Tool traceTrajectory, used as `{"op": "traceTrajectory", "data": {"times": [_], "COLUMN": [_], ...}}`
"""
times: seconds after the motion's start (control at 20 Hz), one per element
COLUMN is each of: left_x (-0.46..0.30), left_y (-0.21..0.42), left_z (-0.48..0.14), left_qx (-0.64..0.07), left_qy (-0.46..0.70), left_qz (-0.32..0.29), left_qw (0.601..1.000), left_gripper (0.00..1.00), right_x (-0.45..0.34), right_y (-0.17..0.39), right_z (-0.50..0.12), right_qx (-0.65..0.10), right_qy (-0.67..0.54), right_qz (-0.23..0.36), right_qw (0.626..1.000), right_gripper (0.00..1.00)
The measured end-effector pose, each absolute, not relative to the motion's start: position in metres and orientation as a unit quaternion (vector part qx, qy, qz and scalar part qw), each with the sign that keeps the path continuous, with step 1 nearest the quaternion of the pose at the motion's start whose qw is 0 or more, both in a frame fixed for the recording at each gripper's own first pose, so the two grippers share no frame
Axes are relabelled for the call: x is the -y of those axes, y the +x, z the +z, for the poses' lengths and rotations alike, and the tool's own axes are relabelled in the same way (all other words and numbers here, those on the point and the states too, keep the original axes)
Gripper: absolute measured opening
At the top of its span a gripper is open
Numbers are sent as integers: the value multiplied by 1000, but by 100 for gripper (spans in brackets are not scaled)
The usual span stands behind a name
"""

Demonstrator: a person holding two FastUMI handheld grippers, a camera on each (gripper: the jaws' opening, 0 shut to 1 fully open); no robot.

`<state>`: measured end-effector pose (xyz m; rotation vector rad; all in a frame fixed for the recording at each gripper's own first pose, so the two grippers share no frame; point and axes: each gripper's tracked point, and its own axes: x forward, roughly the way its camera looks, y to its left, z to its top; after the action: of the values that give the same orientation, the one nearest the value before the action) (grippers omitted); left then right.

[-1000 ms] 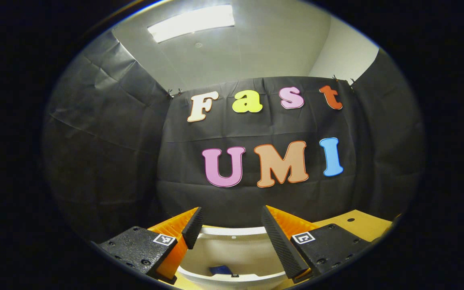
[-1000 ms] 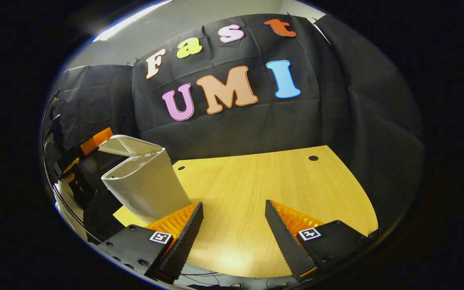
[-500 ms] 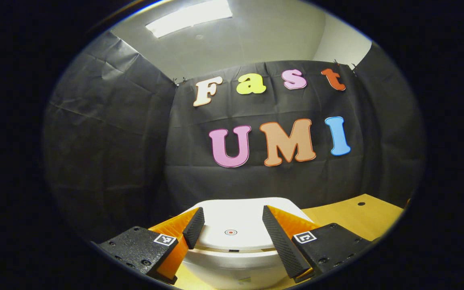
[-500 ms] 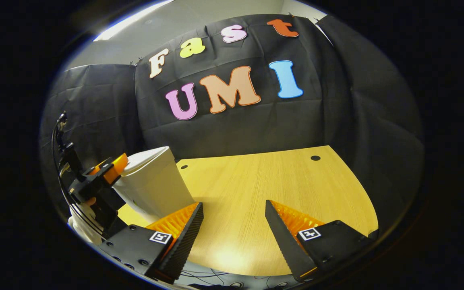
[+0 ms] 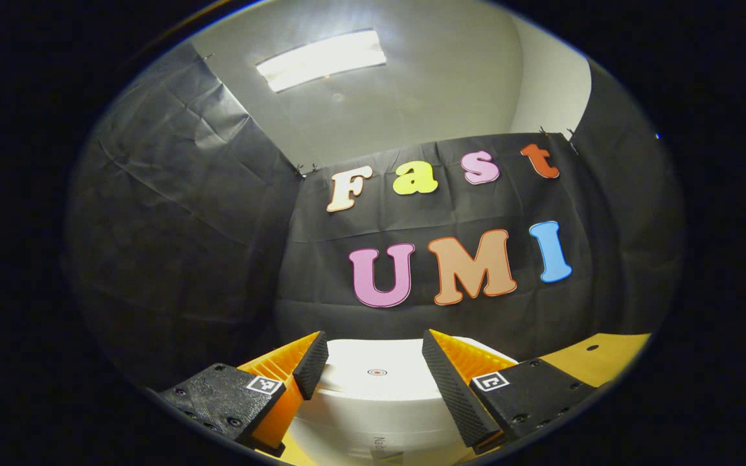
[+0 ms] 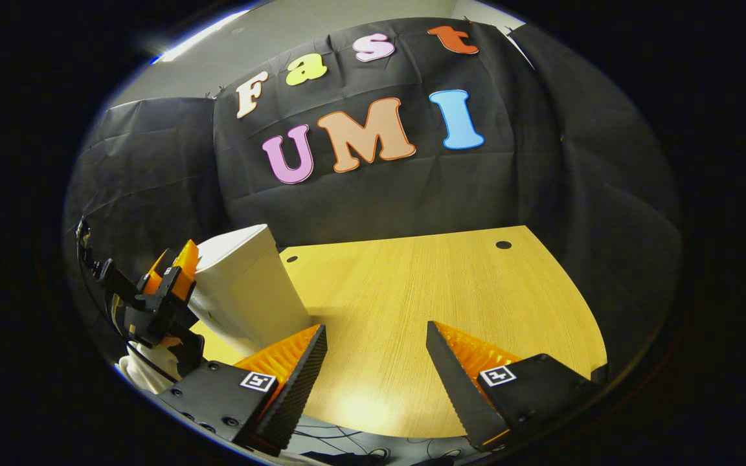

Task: Press the lid of the desktop garbage bin to open it, pick up the crumpled paper on the desktop and throw it into the bin, then pick up the pop can on the desktop and drop it into the bin, and finally close the garbage bin lid.

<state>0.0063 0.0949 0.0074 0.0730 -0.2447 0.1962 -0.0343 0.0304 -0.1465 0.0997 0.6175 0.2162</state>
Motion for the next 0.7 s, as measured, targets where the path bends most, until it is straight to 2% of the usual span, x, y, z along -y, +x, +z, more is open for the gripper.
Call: {"op": "traceTrajectory", "data": {"times": [0.05, 0.15, 0.2, 0.25, 0.3, 0.55, 0.6, 0.7], "left_x": [-95, -92, -92, -92, -90, -91, -89, -87], "left_y": [6, 7, 9, 8, 7, 7, 7, 7], "left_z": [5, 1, -1, -3, 0, -1, 1, 6], "left_qx": [116, 95, 86, 82, 84, 77, 79, 92], "left_qy": [39, 36, 30, 16, 21, 22, 30, 48], "left_qz": [96, 84, 79, 74, 67, 60, 57, 52], "left_qw": [988, 991, 993, 994, 994, 995, 995, 993], "left_gripper": [95, 96, 92, 96, 92, 92, 95, 92], "right_x": [-31, -32, -33, -36, -36, -46, -48, -49], "right_y": [-35, -38, -37, -36, -37, -38, -38, -35], "right_z": [-148, -152, -152, -152, -153, -151, -149, -145], "right_qx": [-305, -308, -310, -312, -313, -310, -308, -304], "right_qy": [48, 49, 50, 52, 53, 50, 51, 49], "right_qz": [106, 107, 107, 108, 110, 120, 122, 124], "right_qw": [945, 944, 943, 943, 942, 942, 942, 943], "right_gripper": [98, 98, 98, 98, 98, 98, 98, 98]}}
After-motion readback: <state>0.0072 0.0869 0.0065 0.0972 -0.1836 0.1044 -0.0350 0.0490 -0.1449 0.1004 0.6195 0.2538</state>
